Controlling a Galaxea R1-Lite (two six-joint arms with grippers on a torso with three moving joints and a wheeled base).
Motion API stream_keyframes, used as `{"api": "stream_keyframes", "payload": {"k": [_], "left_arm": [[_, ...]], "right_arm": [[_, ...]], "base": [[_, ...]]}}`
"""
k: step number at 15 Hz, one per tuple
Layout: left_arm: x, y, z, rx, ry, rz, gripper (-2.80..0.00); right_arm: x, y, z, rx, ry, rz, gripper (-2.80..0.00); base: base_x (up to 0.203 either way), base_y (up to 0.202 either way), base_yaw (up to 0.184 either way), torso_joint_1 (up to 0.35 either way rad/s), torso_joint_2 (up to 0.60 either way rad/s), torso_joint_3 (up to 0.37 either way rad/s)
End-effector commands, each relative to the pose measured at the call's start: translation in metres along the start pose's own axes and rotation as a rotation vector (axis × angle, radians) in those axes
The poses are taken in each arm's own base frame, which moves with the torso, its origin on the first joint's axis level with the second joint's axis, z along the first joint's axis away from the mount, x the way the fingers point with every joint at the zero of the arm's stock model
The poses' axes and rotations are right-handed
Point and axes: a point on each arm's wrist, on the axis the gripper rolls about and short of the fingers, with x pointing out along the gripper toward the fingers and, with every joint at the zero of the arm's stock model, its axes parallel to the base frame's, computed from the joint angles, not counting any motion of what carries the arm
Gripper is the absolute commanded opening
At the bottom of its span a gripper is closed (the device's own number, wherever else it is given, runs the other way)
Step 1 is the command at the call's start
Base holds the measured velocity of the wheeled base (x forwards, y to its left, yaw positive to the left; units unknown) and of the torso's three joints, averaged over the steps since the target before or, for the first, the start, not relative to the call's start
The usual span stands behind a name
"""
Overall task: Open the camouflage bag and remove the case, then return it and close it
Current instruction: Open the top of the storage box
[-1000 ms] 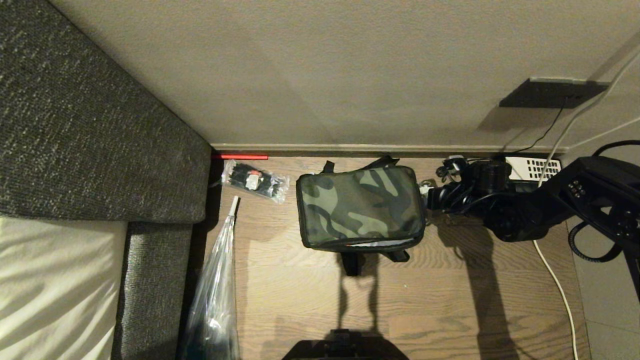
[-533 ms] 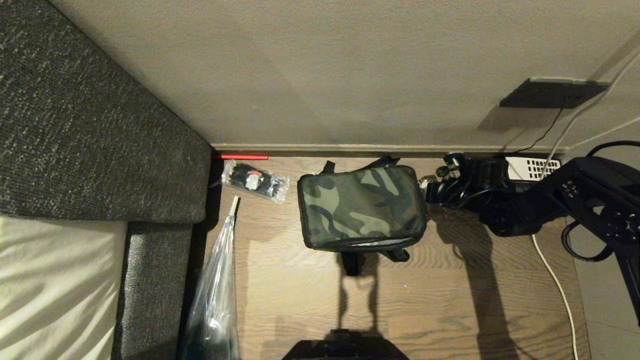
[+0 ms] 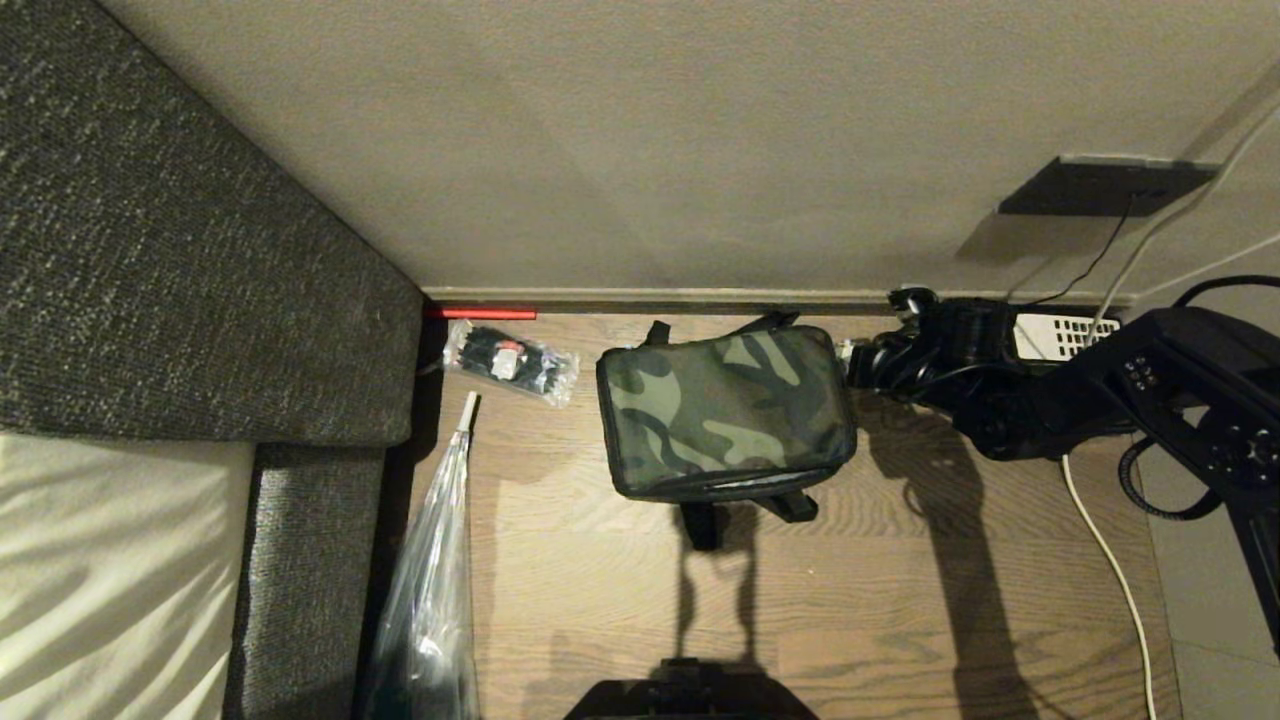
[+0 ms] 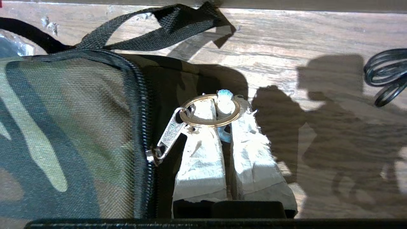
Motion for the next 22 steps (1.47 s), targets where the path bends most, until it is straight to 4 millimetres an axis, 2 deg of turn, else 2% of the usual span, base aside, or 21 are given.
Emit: {"api": "stream_keyframes", "payload": {"k": [1,5,12,22], "left_arm": [[0.000,0.000,0.000,-0.001,0.002,0.001,-2.80],[0.000,0.000,0.000,-0.001,0.002,0.001,-2.80],[0.000,0.000,0.000,-0.001,0.000,0.001,-2.80],[0.000,0.000,0.000,-0.001,0.001,0.001,-2.80]], "right_arm": [[-0.001,0.002,0.003,-0.007,-0.010,0.007,-2.80],[-0.004,0.003,0.010,0.003,-0.011,-0.002,-2.80],[-0.015,0.005,0.003,0.031,0.117,-0.013,-2.80],[-0.021,0.008,0.015,0.033,0.100,-0.006,-2.80]], "base": [[0.000,0.000,0.000,0.000,0.00,0.000],[0.000,0.000,0.000,0.000,0.00,0.000],[0.000,0.000,0.000,0.000,0.00,0.000],[0.000,0.000,0.000,0.000,0.00,0.000]]}}
